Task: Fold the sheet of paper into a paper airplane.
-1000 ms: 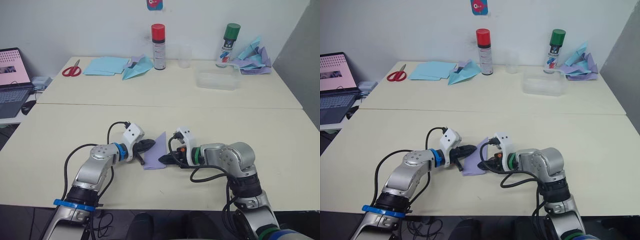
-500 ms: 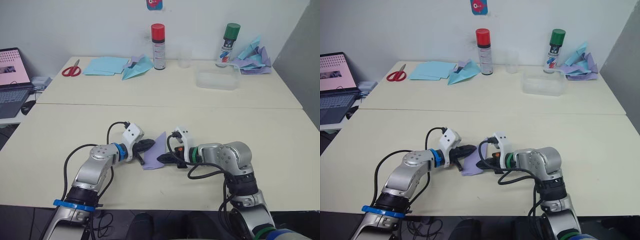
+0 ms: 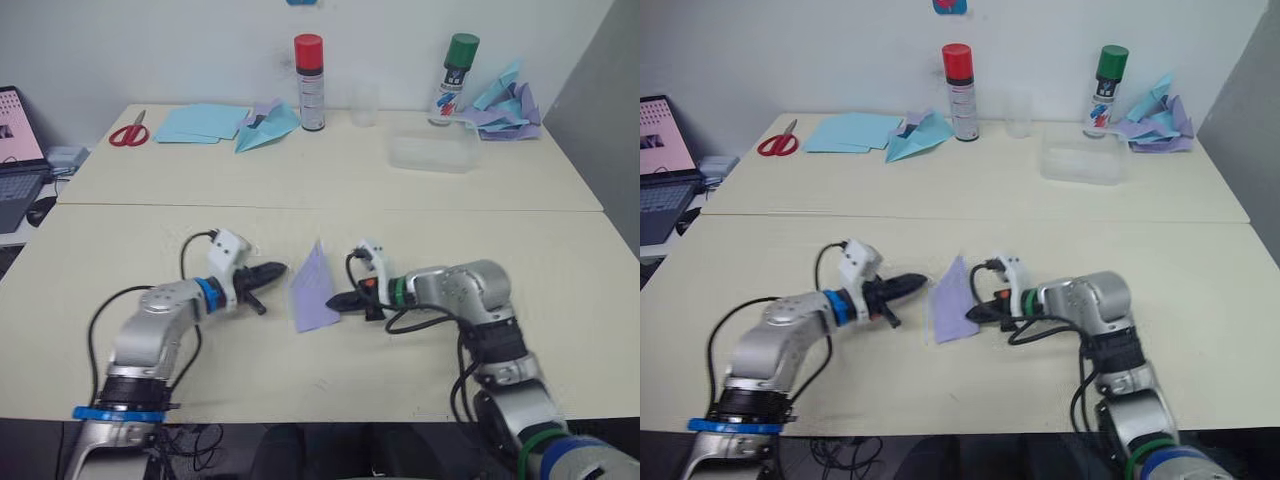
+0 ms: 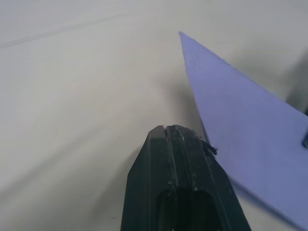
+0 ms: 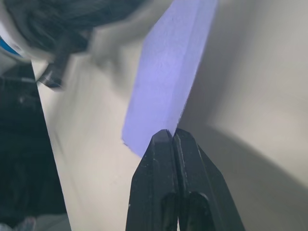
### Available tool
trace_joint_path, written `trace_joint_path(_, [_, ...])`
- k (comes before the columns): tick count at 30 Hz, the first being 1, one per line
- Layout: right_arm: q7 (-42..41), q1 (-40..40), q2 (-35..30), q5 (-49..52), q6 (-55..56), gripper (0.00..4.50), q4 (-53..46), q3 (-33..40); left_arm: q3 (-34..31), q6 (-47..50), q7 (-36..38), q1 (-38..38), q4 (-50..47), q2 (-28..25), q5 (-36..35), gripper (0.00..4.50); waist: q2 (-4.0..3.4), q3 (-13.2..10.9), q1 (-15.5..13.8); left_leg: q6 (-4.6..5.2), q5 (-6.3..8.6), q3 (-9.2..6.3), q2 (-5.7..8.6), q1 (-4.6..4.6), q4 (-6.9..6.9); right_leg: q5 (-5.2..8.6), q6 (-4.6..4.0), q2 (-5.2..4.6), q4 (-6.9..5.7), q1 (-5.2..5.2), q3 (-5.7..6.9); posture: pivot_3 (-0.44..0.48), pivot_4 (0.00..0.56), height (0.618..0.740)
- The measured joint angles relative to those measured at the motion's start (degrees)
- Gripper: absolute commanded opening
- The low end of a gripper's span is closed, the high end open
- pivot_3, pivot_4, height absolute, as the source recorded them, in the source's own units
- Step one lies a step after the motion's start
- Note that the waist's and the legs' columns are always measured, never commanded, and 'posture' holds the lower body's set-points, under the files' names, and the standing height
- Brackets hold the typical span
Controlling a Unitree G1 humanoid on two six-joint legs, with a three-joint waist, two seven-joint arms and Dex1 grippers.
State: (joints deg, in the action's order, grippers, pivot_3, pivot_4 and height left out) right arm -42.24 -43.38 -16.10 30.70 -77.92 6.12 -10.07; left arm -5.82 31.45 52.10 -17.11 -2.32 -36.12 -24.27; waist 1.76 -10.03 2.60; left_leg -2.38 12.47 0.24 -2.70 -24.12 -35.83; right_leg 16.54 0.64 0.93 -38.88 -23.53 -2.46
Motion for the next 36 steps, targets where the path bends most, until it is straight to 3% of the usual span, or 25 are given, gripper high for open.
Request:
trace_joint_path(4, [-21.7,-7.3,-10.6,-1.4,10.5,0.00,5.6,-13.5,-2.7,4.8,6.2,3.3,-2.8,-5.8,-5.9,1.94,-0.01,-0.2,0.4,0.11,0.09,0.02,0.01,-0.05,0.00,0.13,0.12,-0.04,0.03,-0.04,0.01,0.000,0.150,0.740])
trace_joint_path(9, [-44.7,-15.3,-14.8,-7.8,27.6,0.00,15.2,-29.5,-3.5,6.4,7.8,6.3,-8.0,-7.7,-8.5,3.47,0.00,-0.4,0.5,0.11,0.10,-0.07,-0.02,-0.19,-0.05,0.14,0.12,-0.14,0.00,-0.15,0.09,0.000,0.150,0.740])
trace_joint_path(12, [-46.8,-19.7,-16.6,-6.5,35.2,0.00,19.9,-38.3,-3.4,6.3,7.6,7.9,-9.6,-8.5,-8.3,4.42,-0.01,-0.5,0.5,0.11,0.10,-0.07,-0.02,-0.21,-0.12,0.11,0.07,-0.20,-0.08,-0.18,0.08,0.000,0.150,0.740])
trace_joint_path(16, [-47.3,-22.6,-13.9,-7.7,47.8,0.00,27.6,-44.7,-3.1,4.1,6.2,8.1,-10.1,-8.6,-6.1,4.47,-0.01,-0.5,0.5,0.10,0.09,-0.10,-0.04,-0.20,-0.15,0.10,0.05,-0.20,-0.11,-0.18,0.09,0.000,0.150,0.740])
trace_joint_path(20, [-47.1,-22.7,-6.3,-13.8,58.0,1.26,38.8,-40.3,-2.5,2.2,6.5,7.9,-10.1,-9.4,-4.8,4.50,-0.03,-0.5,0.5,0.09,0.08,-0.09,-0.03,-0.21,-0.18,-0.06,-0.22,-0.18,-0.15,-0.19,0.10,0.000,0.150,0.740])
trace_joint_path(26, [-40.7,-22.9,-6.1,-20.5,69.2,3.38,43.1,-29.6,-0.9,-2.5,8.3,7.0,-8.0,-10.3,-2.0,4.50,-0.05,-0.5,-0.4,0.08,0.08,-0.07,0.00,-0.23,-0.20,-0.08,-0.26,-0.24,-0.15,-0.19,0.10,0.000,0.150,0.740])
trace_joint_path(28, [-38.6,-22.1,-7.6,-20.7,69.9,3.38,40.5,-25.7,0.3,-5.0,9.6,6.1,-7.1,-10.3,-0.9,4.50,-0.05,-0.5,-0.7,0.08,0.08,-0.06,-0.01,-0.24,-0.21,-0.09,-0.27,-0.23,-0.16,-0.19,0.11,0.000,0.150,0.740])
trace_joint_path(32, [-35.6,-10.3,-16.1,-16.3,64.7,3.38,17.8,-13.9,5.0,-13.9,13.9,2.4,-4.0,-10.1,3.3,4.50,-0.05,-0.5,-2.1,0.08,0.08,-0.09,0.02,-0.32,-0.22,-0.09,-0.27,-0.27,-0.07,-0.16,0.20,0.000,0.150,0.740])
trace_joint_path(36, [-31.3,4.3,-20.5,-12.2,57.1,3.38,-1.9,-7.2,10.2,-24.6,16.9,-1.0,1.1,-8.5,8.6,4.50,-0.05,-0.5,-2.4,0.08,0.08,0.02,0.02,-0.32,-0.27,-0.09,-0.27,-0.24,-0.12,-0.15,0.16,0.000,0.150,0.740])
